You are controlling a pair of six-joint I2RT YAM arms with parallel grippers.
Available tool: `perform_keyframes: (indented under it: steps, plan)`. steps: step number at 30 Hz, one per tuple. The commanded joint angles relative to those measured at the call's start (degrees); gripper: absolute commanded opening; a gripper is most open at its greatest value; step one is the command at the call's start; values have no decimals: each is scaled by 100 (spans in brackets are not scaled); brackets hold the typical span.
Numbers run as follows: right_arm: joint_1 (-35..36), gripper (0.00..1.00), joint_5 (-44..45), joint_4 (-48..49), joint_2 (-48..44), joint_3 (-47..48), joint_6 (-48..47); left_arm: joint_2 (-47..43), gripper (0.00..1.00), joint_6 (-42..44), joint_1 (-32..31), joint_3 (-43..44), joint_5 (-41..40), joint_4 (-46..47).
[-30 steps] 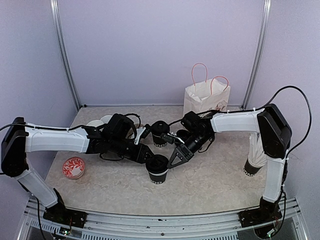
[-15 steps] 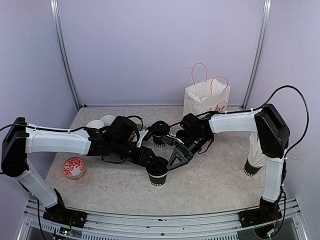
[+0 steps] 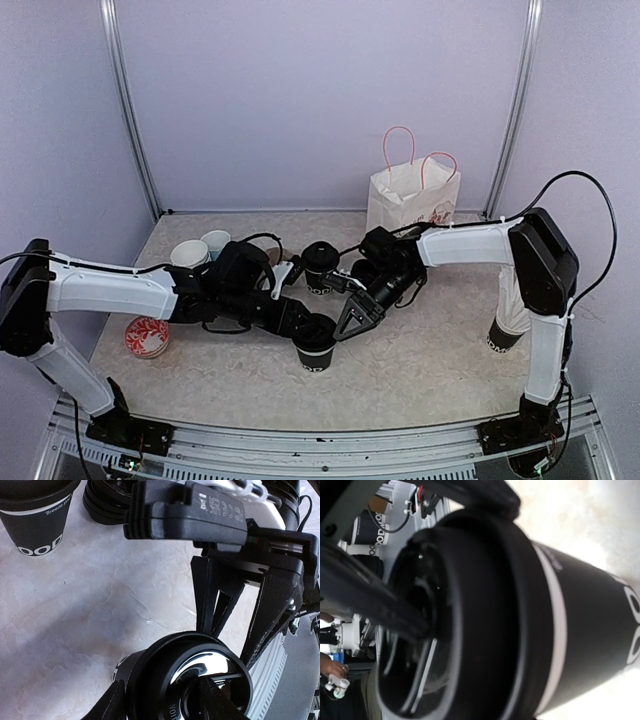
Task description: Pack the takeout coffee
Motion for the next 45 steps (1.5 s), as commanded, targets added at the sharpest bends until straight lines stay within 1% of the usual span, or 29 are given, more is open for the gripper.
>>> perform_keyframes:
  steps: [1,6,10,13,16,18,21,25,28,32,35,37,42,45]
  plan:
    - [102,39,1559,301,294,55,20,189,48,57,-221,-436,-90,-455]
    - [192,36,2222,311,386,86,-23,227,48,67,-259,-656,-179,-346]
    - [244,35,2277,290,370,177,-103,242,48,67,-274,-796,-295,-306]
    - [233,37,1881,239,244,292,-305,137,50,116,-322,-734,-445,-333]
    - [236,40,1131,202,20,306,-548,-108,57,271,-398,-372,-868,-469]
    - [236,44,830,188,-139,276,-654,-220,62,391,-411,-85,-1110,-564]
    - [236,48,645,164,-333,197,-770,-356,67,559,-436,269,-1332,-580]
    - [237,52,448,127,-454,38,-882,-344,70,695,-468,681,-1365,-764]
    - [265,54,378,62,-482,-39,-1026,-257,72,689,-521,910,-1706,-1043]
    - [427,55,405,49,-612,-126,-1234,-407,71,302,-600,962,-1990,-1325]
    - [695,56,586,41,-652,-135,-1354,-629,70,-227,-592,863,-2439,-1628]
    - [878,57,621,18,-626,-122,-1402,-843,70,-601,-562,709,-2552,-1734]
    - [1106,57,747,-100,-573,-100,-1472,-1253,68,-1310,-474,293,-2600,-2006]
    - [1106,57,1109,-198,-622,-176,-1610,-1464,63,-1663,-472,38,-2445,-2059]
